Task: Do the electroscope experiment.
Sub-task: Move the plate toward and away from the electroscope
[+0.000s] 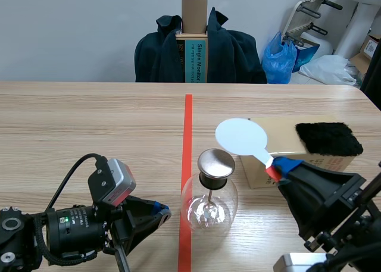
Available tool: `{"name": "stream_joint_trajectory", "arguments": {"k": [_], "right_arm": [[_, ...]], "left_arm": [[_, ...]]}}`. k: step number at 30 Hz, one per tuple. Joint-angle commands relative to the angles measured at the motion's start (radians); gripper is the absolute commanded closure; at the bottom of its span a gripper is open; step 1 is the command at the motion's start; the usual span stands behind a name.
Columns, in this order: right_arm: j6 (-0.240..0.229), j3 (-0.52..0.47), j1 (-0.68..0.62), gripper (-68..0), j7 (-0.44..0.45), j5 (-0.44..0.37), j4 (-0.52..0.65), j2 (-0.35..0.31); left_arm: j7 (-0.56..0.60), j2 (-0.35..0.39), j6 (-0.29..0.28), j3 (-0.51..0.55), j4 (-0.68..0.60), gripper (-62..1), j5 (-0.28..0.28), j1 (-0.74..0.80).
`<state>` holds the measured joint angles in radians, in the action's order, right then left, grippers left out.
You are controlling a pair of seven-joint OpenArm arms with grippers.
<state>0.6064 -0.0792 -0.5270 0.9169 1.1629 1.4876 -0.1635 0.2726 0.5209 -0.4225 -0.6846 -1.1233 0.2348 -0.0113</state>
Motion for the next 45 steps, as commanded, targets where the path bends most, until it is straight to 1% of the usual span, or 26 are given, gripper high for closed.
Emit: {"name": "stream_joint_trajectory", "arguments": {"k": [1, 6, 10, 13, 16, 22, 31, 36, 41, 45], "right_arm": [[0.008, -0.012, 0.012, -0.7, -0.034, -0.014, 0.016, -0.011], [0.008, -0.012, 0.012, -0.7, -0.161, -0.014, 0.016, -0.011], [0.008, -0.012, 0.012, -0.7, -0.240, -0.014, 0.016, -0.011], [0.008, -0.012, 0.012, -0.7, -0.264, -0.014, 0.016, -0.011], [0.008, -0.012, 0.012, -0.7, -0.263, -0.014, 0.016, -0.011], [0.008, -0.012, 0.012, -0.7, -0.179, -0.002, 0.016, -0.011], [0.008, -0.012, 0.012, -0.7, 0.033, -0.002, 0.016, -0.011], [0.008, -0.012, 0.012, -0.7, 0.134, -0.002, 0.016, -0.011], [0.008, -0.012, 0.012, -0.7, 0.204, -0.002, 0.016, -0.011], [0.008, -0.012, 0.012, -0.7, 0.236, -0.002, 0.016, -0.011]], "left_arm": [[0.014, -0.005, -0.006, 0.010, -0.016, -1.9, 0.007, 0.000], [0.014, -0.005, -0.006, 0.010, -0.016, -1.9, 0.007, 0.000], [0.014, -0.005, -0.006, 0.010, -0.016, -1.9, 0.007, 0.000], [0.014, -0.005, -0.006, 0.010, -0.016, -1.9, 0.007, 0.000], [0.014, -0.005, -0.006, 0.010, -0.016, -1.9, 0.007, 0.000], [0.014, -0.005, -0.006, 0.010, -0.016, -1.9, 0.007, 0.000], [0.014, -0.005, -0.006, 0.010, -0.016, -1.9, 0.007, 0.000], [0.014, -0.005, -0.006, 0.010, -0.016, -1.9, 0.007, 0.000], [0.014, -0.005, -0.006, 0.010, -0.016, -1.9, 0.007, 0.000], [0.014, -0.005, -0.006, 0.010, -0.016, -1.9, 0.007, 0.000]]}}
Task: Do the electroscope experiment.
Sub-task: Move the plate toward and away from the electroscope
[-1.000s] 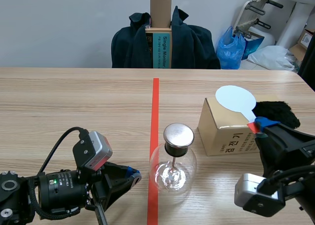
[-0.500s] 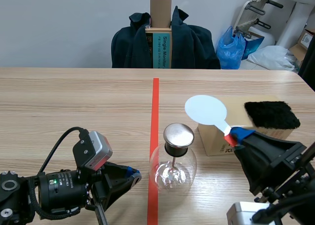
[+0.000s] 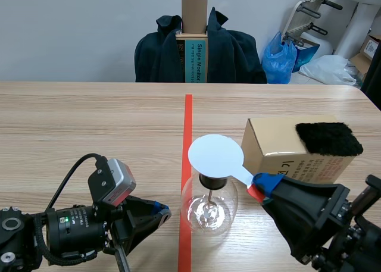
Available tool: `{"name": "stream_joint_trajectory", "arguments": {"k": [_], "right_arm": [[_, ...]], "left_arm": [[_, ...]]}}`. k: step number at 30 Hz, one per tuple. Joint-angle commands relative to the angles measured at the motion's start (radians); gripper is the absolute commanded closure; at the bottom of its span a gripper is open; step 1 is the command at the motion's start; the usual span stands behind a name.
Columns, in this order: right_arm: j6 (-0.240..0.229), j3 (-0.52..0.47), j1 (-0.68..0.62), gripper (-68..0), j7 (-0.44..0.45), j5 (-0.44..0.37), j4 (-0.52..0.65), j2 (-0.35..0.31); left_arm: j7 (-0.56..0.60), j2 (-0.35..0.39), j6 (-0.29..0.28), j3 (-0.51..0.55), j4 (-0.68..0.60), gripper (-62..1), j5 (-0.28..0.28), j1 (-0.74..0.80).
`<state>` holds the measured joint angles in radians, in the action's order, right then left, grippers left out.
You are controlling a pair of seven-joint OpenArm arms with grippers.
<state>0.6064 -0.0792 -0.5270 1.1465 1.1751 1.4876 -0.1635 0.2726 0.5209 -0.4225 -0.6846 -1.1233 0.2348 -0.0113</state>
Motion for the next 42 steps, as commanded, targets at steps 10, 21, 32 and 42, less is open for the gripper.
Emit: {"name": "stream_joint_trajectory", "arguments": {"k": [10, 21, 32, 42], "right_arm": [[0.008, -0.012, 0.012, -0.7, 0.024, -0.014, 0.016, -0.011], [0.008, -0.012, 0.012, -0.7, 0.015, -0.014, 0.016, -0.011], [0.008, -0.014, 0.012, -0.7, -0.156, -0.014, 0.016, -0.011], [0.008, -0.106, 0.012, -0.7, -0.271, -0.029, 0.025, -0.011]], "left_arm": [[0.014, -0.005, -0.006, 0.010, -0.016, -1.9, 0.007, 0.000], [0.014, -0.005, -0.006, 0.010, -0.016, -1.9, 0.007, 0.000], [0.014, -0.005, -0.006, 0.010, -0.016, -1.9, 0.007, 0.000], [0.014, -0.005, -0.006, 0.010, -0.016, -1.9, 0.007, 0.000]]}}
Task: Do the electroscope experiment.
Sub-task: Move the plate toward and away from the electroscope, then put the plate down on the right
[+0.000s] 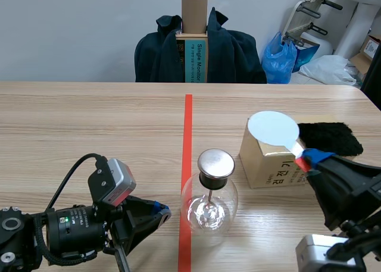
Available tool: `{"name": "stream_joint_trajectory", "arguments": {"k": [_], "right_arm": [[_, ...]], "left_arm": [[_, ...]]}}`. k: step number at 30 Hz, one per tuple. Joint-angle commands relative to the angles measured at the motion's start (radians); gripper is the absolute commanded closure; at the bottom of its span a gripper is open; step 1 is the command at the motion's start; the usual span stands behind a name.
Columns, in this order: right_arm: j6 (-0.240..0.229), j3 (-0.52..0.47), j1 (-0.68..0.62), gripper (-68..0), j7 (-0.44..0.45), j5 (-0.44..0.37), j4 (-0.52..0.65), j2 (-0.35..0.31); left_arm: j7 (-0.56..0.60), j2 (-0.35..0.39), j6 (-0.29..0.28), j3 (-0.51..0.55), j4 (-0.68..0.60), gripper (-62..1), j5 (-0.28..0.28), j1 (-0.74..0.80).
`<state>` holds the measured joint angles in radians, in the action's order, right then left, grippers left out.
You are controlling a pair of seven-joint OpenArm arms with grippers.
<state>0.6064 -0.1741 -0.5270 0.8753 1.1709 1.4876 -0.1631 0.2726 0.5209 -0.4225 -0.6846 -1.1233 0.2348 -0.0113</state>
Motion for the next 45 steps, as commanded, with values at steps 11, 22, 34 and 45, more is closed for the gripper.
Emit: {"name": "stream_joint_trajectory", "arguments": {"k": [11, 22, 34, 45], "right_arm": [[-0.054, -0.089, 0.012, -0.7, -0.085, -0.079, 0.061, -0.011], [-0.217, 0.015, 0.077, -0.7, -0.267, -0.079, 0.042, -0.011], [-0.235, 0.110, 0.148, -0.7, -0.343, -0.030, -0.090, -0.011], [-0.241, 0.117, 0.145, -0.7, -0.338, -0.018, -0.139, -0.011]], "left_arm": [[-0.005, -0.005, -0.006, 0.010, -0.016, -1.9, 0.007, 0.000], [-0.003, -0.005, -0.006, 0.010, -0.016, -1.9, 0.007, 0.000], [-0.001, -0.005, -0.006, 0.010, -0.016, -1.9, 0.007, 0.000], [-0.001, -0.005, -0.006, 0.010, -0.016, -1.9, 0.007, 0.000]]}}
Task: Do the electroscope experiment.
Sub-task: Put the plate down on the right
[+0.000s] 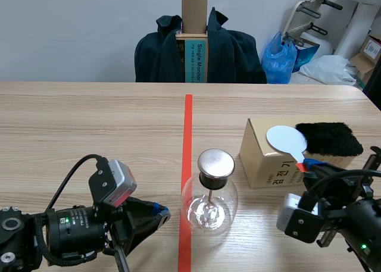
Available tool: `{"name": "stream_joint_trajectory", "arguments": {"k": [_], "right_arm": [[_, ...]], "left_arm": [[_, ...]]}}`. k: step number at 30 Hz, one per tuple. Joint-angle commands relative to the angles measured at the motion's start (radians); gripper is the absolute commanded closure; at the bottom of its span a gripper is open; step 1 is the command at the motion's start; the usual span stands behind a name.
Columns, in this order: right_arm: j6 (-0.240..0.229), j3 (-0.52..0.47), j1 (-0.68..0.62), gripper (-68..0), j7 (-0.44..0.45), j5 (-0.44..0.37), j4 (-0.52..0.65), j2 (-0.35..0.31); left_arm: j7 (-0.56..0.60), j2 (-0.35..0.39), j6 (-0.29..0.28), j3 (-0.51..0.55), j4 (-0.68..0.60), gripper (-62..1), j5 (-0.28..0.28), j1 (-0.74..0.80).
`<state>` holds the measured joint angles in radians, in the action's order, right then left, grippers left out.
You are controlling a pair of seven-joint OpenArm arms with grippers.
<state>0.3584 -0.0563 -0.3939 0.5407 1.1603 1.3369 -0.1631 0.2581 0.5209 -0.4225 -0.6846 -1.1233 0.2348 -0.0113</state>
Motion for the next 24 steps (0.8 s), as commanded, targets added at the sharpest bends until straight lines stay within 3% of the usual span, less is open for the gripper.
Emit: {"name": "stream_joint_trajectory", "arguments": {"k": [1, 9, 12, 18, 19, 21, 24], "right_arm": [[0.007, 0.001, 0.012, -0.7, -0.003, -0.008, 0.011, -0.011], [0.007, 0.004, 0.014, -2.4, -0.012, -0.017, 0.011, -0.008], [0.007, 0.003, 0.014, -15.8, -0.023, -0.020, 0.011, -0.008], [0.007, 0.003, 0.013, -63.2, -0.069, -0.020, 0.011, -0.008], [0.007, 0.003, 0.011, -67.9, -0.083, -0.021, 0.011, -0.009], [0.007, 0.003, 0.005, -67.9, -0.106, -0.020, 0.011, -0.011], [0.007, 0.003, -0.025, -67.9, -0.106, -0.019, 0.011, -0.019]], "left_arm": [[0.013, -0.005, -0.006, 0.010, -0.016, -1.9, 0.007, 0.000], [0.018, 0.006, -0.006, 0.014, -0.033, -1.9, 0.015, 0.009], [0.085, 0.042, -0.006, 0.037, -0.097, -1.9, 0.015, 0.056], [0.143, 0.137, -0.006, 0.129, -0.295, -1.9, 0.015, 0.210], [0.145, 0.151, -0.006, 0.146, -0.325, -1.9, 0.015, 0.238], [0.146, 0.176, 0.003, 0.181, -0.378, -1.9, 0.015, 0.294], [0.146, 0.195, 0.065, 0.230, -0.442, -1.9, 0.015, 0.370]]}}
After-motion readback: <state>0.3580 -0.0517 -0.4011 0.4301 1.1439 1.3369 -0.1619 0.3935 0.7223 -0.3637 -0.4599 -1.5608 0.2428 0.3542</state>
